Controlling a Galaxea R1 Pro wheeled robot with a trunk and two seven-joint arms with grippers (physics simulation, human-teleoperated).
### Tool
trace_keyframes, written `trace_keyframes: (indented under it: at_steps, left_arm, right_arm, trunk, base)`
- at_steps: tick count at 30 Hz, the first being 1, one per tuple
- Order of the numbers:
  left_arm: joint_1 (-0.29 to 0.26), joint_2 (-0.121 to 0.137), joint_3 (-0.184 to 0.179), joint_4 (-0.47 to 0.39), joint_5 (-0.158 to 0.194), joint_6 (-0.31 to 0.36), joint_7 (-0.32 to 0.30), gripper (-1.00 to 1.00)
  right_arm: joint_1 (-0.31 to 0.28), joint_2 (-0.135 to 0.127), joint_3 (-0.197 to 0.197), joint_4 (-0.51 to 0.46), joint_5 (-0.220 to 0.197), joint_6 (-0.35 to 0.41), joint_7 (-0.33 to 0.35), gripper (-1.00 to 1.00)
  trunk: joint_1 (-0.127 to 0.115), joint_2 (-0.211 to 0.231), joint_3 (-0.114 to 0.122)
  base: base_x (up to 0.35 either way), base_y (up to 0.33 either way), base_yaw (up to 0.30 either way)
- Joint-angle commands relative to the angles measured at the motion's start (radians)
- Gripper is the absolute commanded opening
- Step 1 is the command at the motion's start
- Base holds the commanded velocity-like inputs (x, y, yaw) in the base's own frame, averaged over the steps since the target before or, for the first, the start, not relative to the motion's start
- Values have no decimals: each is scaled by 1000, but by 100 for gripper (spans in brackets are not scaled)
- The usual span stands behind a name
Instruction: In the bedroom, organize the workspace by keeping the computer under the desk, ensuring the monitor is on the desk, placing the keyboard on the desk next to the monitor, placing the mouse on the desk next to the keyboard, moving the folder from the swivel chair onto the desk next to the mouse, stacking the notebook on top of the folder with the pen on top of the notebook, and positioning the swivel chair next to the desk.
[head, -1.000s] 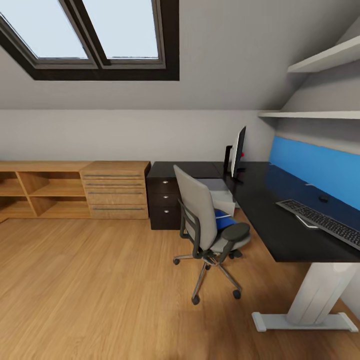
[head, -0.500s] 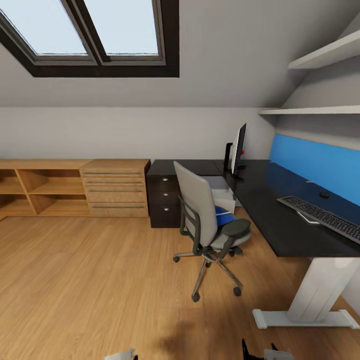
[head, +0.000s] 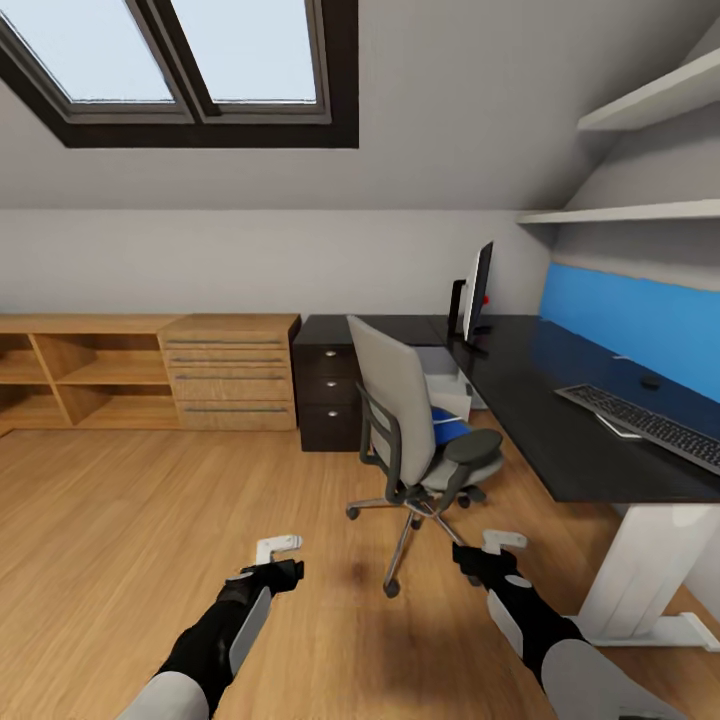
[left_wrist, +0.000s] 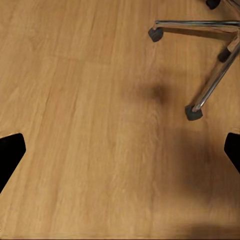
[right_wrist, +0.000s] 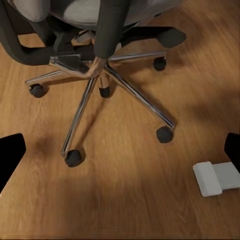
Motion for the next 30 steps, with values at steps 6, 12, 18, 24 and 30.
trace_keyframes:
  at_steps: [6, 12, 18, 24, 30]
  left_arm:
    - [-31, 12, -31, -135, 6, 12, 5, 100]
    - [185, 40, -31, -503, 5, 154, 6, 100]
    - [217, 55, -32, -590, 2, 201, 18, 100]
    - [218, 56, -32, -587, 5, 207, 19, 100]
    - [218, 58, -30, -582, 10, 210, 16, 100]
  right_arm:
    - [-16, 15, -11, -36, -11, 33, -26, 100]
    - [-15, 11, -15, -87, -11, 143, -26, 100]
    - [-15, -14, -70, -138, -127, 312, -19, 100]
    - [-13, -53, -78, -141, -245, 318, -10, 100]
    - [-11, -48, -78, -67, -260, 62, -14, 100]
  trunk:
    - [23, -43, -20]
    - [46, -85, -39]
    - [69, -127, -58]
    - [73, -134, -61]
    - [73, -134, -61]
  base:
    - [0, 0, 0]
    - [0, 0, 0]
    - [0, 0, 0]
    - [0, 0, 0]
    - [65, 0, 0]
